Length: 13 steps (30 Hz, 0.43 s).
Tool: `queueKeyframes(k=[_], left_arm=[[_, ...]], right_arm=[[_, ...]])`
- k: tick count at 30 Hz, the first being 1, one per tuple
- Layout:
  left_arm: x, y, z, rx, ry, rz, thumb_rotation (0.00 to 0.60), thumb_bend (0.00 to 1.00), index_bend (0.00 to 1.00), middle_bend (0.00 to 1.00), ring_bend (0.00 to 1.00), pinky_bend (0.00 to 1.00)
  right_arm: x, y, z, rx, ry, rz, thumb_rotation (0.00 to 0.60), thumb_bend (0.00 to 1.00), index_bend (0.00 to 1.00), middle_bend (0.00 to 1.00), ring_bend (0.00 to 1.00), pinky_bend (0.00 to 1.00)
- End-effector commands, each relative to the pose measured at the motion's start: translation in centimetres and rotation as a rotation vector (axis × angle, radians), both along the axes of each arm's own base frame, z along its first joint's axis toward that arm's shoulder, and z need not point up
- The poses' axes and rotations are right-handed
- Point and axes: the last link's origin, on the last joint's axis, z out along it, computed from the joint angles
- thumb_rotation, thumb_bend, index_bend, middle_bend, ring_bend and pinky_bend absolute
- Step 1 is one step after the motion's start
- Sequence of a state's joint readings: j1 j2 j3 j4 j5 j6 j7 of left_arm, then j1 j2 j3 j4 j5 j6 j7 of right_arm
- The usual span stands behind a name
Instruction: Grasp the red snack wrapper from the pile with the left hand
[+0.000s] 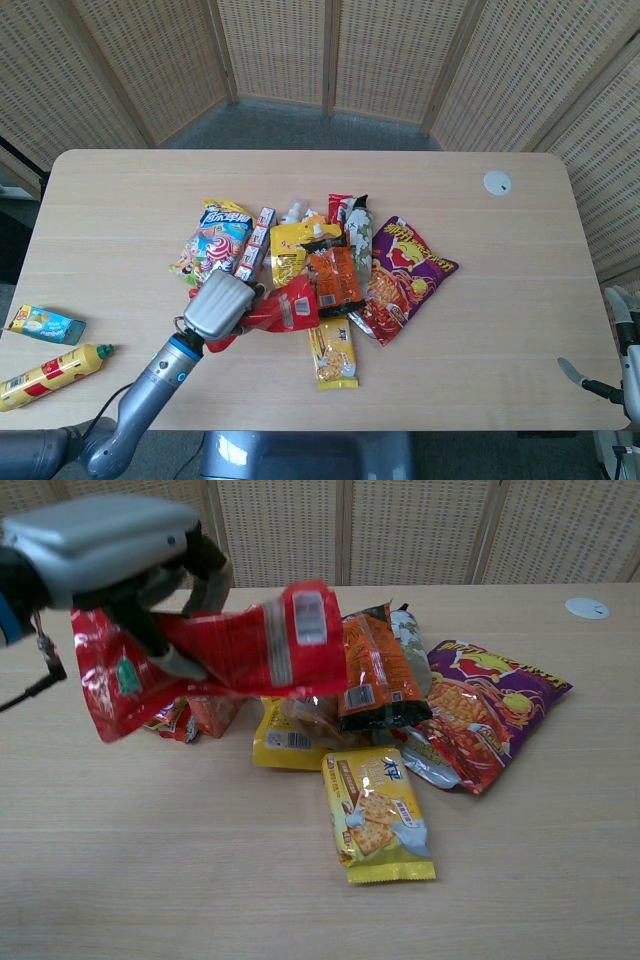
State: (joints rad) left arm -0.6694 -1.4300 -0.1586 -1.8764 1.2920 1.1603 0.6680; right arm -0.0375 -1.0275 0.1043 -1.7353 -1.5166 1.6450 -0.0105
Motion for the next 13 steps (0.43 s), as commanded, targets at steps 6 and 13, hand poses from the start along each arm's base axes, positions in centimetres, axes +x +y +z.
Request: queueKeyframes(k=[6, 13], left_arm=[[3.2, 2.0, 7.7, 0.185, -0.041, -0.040, 0.600, 0.07, 0.91, 0.85, 0.86, 0.84], [4.0, 2.1, 10.4, 0.231, -0.045, -0.051, 0.600, 0.07, 0.91, 0.85, 0.86, 0.84]], right_arm=[[0.1, 0.0, 0.1, 0.000, -0.004, 0.004, 0.484, 0.00, 0.00, 0.00, 0.00, 0.00], [0.2, 0.0, -0.1, 0.004, -0.003, 0.009, 0.480, 0.00, 0.00, 0.00, 0.00, 0.00]])
